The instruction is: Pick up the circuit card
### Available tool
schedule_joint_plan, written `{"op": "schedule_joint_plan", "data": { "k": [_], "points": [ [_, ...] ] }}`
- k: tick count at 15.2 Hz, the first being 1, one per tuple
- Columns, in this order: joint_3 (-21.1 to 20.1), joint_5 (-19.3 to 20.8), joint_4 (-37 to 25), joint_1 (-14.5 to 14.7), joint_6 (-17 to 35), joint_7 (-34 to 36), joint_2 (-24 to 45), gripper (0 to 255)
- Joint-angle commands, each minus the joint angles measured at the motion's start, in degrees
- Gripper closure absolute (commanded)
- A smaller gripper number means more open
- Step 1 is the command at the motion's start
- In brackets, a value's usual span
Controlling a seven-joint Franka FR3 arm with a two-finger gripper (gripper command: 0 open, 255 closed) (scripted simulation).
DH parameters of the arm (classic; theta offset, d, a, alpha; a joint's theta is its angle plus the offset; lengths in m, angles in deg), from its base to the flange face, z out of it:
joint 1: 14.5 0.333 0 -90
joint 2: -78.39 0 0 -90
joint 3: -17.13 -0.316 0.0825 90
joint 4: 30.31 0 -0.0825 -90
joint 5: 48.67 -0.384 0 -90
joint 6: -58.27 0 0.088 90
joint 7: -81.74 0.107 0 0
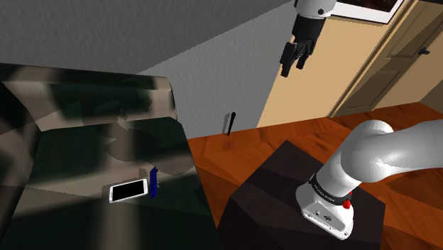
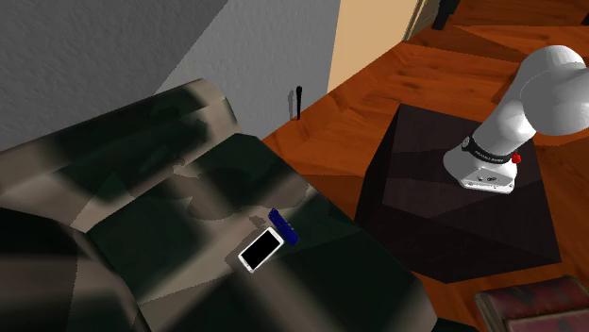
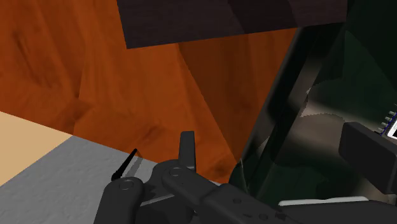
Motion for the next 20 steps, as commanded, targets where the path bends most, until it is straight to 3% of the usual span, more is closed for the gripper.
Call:
{"op": "schedule_joint_plan", "data": {
  "k": [1,11,20],
  "points": [
    [0.0,0.0,0.0,0.0,0.0,0.0,0.0,0],
    [-2.8,-7.0,11.9,2.9,20.2,4.1,6.3,0],
    [-6.1,-13.3,15.9,6.0,40.0,6.2,19.6,0]
  ]
}}
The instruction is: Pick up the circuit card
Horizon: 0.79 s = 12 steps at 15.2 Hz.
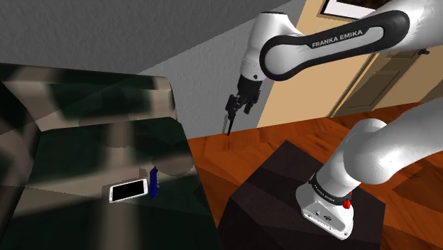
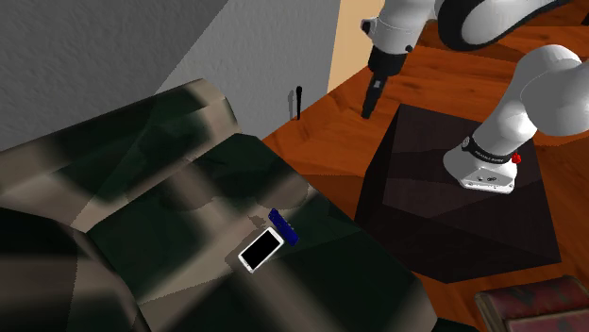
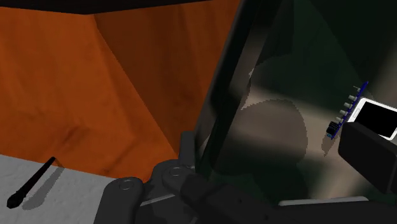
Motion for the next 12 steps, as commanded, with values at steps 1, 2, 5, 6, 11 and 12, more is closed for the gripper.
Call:
{"op": "schedule_joint_plan", "data": {
  "k": [1,2,5,6,11,12],
  "points": [
    [-0.8,-1.4,0.2,0.8,4.6,0.3,3.7,0],
    [-1.1,-2.1,0.1,1.1,6.8,0.4,5.6,0],
    [-2.3,-4.0,-0.7,2.2,13.1,0.6,11.8,0],
    [-2.6,-4.6,-1.2,2.6,15.1,0.6,13.9,0],
    [-4.3,-7.3,-4.8,4.3,24.4,0.6,24.9,0],
    [-4.6,-7.7,-5.7,4.6,26.0,0.5,27.2,0]
  ]
}}
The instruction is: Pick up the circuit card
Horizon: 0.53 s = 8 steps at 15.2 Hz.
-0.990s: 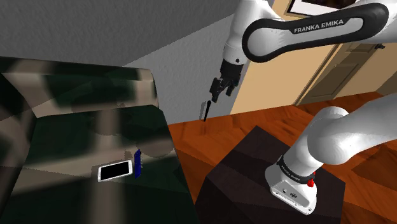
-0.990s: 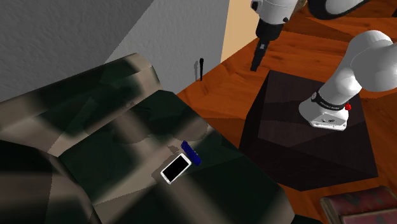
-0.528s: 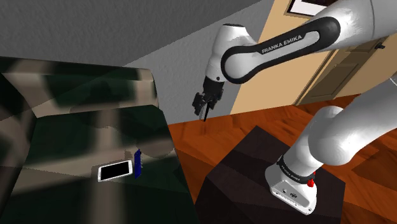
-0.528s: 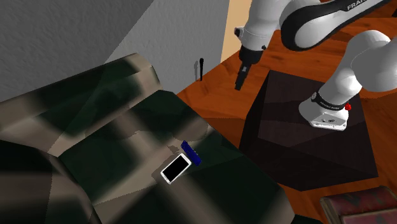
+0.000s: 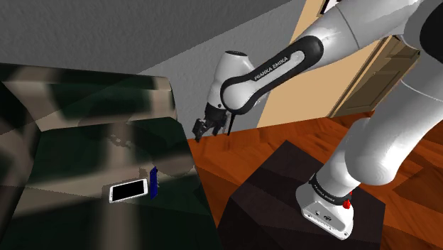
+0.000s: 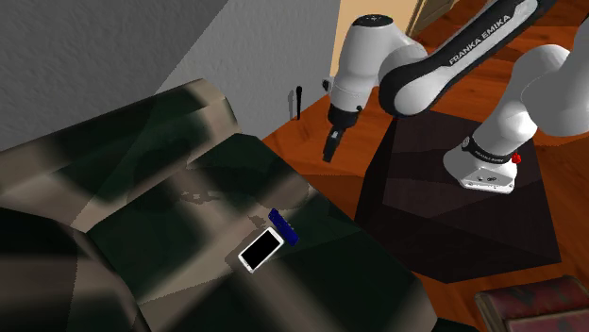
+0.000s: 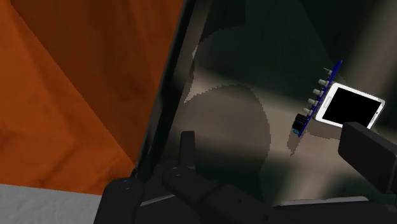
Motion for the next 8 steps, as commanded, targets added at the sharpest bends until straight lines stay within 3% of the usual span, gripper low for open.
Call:
{"op": "schedule_joint_plan", "data": {
  "k": [1,8],
  "points": [
    [-0.7,-1.1,-1.5,0.7,3.9,-0.2,4.5,0],
    [-2.6,-2.7,-10.9,3.0,12.9,-0.2,20.1,0]
  ]
}}
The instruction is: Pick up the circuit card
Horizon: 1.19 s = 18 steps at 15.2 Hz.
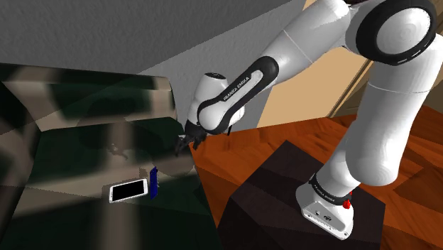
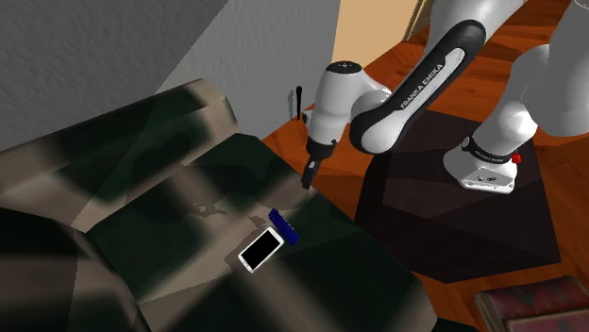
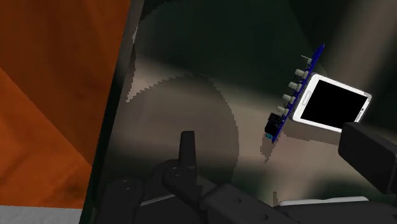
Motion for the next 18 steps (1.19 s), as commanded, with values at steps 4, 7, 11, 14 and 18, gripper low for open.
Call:
{"op": "schedule_joint_plan", "data": {
  "k": [4,7,11,14,18],
  "points": [
    [-0.7,0.0,-8.9,1.9,4.5,0.2,11.4,0],
    [-0.9,0.2,-14.8,3.3,6.3,0.5,17.7,0],
    [-1.0,0.6,-21.3,4.9,7.7,0.6,24.4,0],
    [-1.0,0.6,-22.2,4.9,9.0,0.1,26.7,0],
    [-1.1,0.8,-23.4,4.9,10.4,-0.5,29.4,0]
  ]
}}
